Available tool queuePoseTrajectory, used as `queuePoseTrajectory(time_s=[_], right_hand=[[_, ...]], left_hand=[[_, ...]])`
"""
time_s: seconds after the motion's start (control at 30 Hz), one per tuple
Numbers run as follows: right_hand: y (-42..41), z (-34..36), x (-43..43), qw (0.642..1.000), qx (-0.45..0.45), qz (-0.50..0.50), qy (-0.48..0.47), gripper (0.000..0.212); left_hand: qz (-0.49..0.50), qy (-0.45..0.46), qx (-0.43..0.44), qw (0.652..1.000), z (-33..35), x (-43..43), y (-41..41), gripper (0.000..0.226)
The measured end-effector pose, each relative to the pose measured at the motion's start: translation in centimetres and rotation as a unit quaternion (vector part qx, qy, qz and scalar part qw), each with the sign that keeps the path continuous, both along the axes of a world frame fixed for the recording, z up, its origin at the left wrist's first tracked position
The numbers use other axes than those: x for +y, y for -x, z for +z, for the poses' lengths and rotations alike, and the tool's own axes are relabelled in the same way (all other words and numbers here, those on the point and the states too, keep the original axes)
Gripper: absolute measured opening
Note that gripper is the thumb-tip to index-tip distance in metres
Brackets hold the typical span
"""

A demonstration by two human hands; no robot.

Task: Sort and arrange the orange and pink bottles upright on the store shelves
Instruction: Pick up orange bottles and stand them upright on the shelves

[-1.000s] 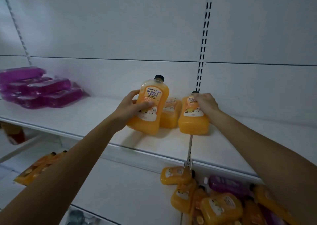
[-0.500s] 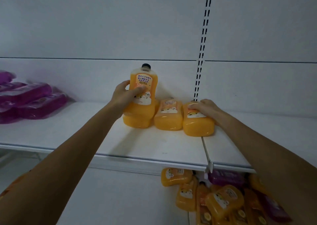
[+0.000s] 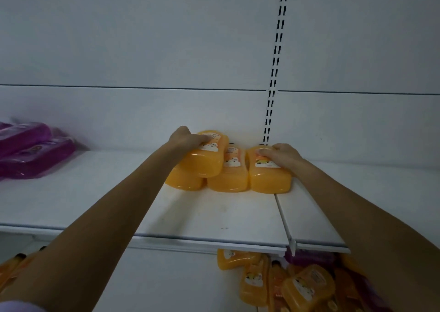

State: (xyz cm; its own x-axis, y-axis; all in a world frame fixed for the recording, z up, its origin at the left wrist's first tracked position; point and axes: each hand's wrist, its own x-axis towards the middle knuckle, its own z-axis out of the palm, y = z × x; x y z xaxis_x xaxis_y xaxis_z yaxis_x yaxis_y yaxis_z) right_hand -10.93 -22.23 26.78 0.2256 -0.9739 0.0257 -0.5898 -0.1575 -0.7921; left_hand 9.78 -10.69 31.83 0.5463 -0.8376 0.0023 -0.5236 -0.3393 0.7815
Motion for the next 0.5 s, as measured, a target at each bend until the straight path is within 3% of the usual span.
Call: queuePoseTrajectory(time_s=[0.1, 0.17, 0.23, 0.27, 0.37, 0.5], right_hand=[[-0.2, 0.7, -0.1, 0.998, 0.058, 0.010, -0.006, 0.068], [-0.2, 0.9, 0.1, 0.997, 0.072, 0.011, -0.006, 0.071], [0.2, 0.7, 0.6, 0.998, 0.058, 0.002, 0.006, 0.075], [0.4, 0.6, 0.8, 0.999, 0.036, -0.008, 0.020, 0.076], [1.4, 0.8, 2.0, 0.995, -0.020, -0.043, 0.083, 0.070], [3.8, 1.1, 4.5, 0.985, -0.020, -0.062, 0.160, 0.063]], left_hand=[[0.005, 0.018, -0.054, 0.998, -0.1, -0.1, 0.6, 0.062], [0.019, 0.050, -0.183, 0.982, 0.0, 0.4, 1.0, 0.058], [0.000, 0.098, -0.319, 0.943, 0.3, 1.3, 1.7, 0.052], [-0.028, 0.126, -0.349, 0.928, 0.5, 1.8, 2.2, 0.048], [-0.128, 0.176, -0.320, 0.922, 0.9, 3.4, 4.0, 0.039], [-0.216, 0.204, -0.299, 0.907, -0.9, 4.5, 6.6, 0.034]])
